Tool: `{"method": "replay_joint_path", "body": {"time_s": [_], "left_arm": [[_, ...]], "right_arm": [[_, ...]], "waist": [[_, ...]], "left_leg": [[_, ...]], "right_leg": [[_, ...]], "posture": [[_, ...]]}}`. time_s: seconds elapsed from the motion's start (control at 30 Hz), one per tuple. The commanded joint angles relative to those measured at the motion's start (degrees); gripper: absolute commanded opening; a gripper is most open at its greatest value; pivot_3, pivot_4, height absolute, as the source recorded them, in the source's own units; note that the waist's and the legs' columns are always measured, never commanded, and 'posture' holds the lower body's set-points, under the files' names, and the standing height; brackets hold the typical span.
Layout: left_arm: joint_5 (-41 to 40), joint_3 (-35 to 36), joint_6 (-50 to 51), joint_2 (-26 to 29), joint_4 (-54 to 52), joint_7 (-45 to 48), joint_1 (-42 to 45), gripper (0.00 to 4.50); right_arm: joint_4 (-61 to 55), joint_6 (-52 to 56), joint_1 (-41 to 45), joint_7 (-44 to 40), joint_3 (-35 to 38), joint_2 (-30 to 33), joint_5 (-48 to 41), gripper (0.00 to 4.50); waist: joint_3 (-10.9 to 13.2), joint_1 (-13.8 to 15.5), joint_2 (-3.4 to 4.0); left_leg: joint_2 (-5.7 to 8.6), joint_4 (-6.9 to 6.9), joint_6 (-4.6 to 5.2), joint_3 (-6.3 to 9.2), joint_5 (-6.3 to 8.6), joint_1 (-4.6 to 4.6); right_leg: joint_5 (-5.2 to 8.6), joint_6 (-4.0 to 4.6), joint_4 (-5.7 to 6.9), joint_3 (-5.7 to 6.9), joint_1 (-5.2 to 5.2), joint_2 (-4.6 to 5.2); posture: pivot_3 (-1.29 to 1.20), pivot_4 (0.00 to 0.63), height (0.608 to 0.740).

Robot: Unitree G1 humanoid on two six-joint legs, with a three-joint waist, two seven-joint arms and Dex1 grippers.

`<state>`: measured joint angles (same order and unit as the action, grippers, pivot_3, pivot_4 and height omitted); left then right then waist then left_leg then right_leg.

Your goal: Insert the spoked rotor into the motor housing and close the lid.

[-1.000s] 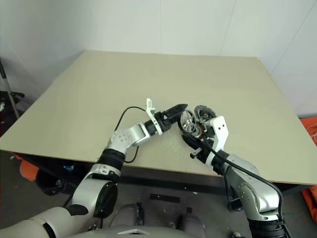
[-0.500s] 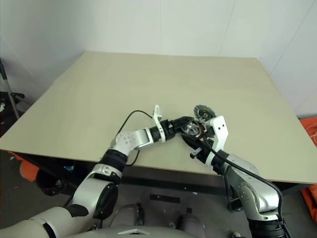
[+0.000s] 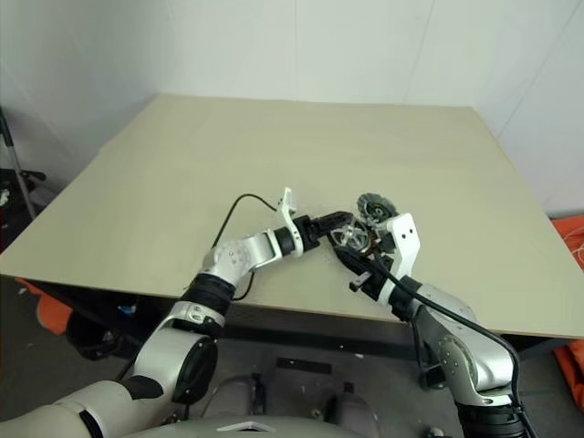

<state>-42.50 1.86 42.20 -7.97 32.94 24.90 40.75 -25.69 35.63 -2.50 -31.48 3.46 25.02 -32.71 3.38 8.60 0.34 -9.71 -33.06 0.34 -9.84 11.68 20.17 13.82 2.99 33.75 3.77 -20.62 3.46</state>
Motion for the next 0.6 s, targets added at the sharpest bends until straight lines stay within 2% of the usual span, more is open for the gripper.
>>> {"method": "replay_joint_path", "body": {"time_s": [0.03,0.23,0.47,0.6], "left_arm": [[1.3,-0.8,-0.6,-4.9,-2.5,-0.4,1.4,4.49],[5.1,-3.2,-0.3,-4.3,-2.1,-1.5,1.2,4.49],[7.1,-2.4,-1.8,-4.6,-1.8,-2.6,1.1,4.49],[11.3,-5.4,-5.4,-3.5,-2.4,-1.4,0.8,4.49]], "right_arm": [[-0.7,-1.0,1.3,-0.5,0.2,-0.1,-0.4,0.0],[-0.3,-1.3,1.2,-0.8,0.2,0.0,-0.1,0.0],[-0.2,-1.5,1.0,-0.9,0.2,-0.1,0.2,0.0],[0.1,-1.8,0.9,-1.2,0.2,-0.1,0.3,0.0]], "waist": [[0.0,0.0,0.0],[0.0,0.0,0.01],[0.0,0.0,0.02],[0.0,0.0,0.02]], "left_leg": [[0.0,0.0,0.0,0.0,0.0,0.01],[0.0,0.0,0.0,0.0,0.0,-0.01],[0.0,0.0,0.0,0.0,0.0,-0.01],[0.0,0.0,0.01,0.0,0.0,0.0]], "right_leg": [[0.0,0.0,0.0,0.0,-0.01,0.0],[0.0,0.0,0.0,0.0,0.01,0.01],[0.0,0.0,0.0,0.0,0.0,0.0],[0.0,0.0,0.0,0.0,0.0,0.0]], "posture": [[0.0,0.0,0.74],[0.0,0.0,0.74],[0.0,0.0,0.74],[0.0,0.0,0.74]]}}
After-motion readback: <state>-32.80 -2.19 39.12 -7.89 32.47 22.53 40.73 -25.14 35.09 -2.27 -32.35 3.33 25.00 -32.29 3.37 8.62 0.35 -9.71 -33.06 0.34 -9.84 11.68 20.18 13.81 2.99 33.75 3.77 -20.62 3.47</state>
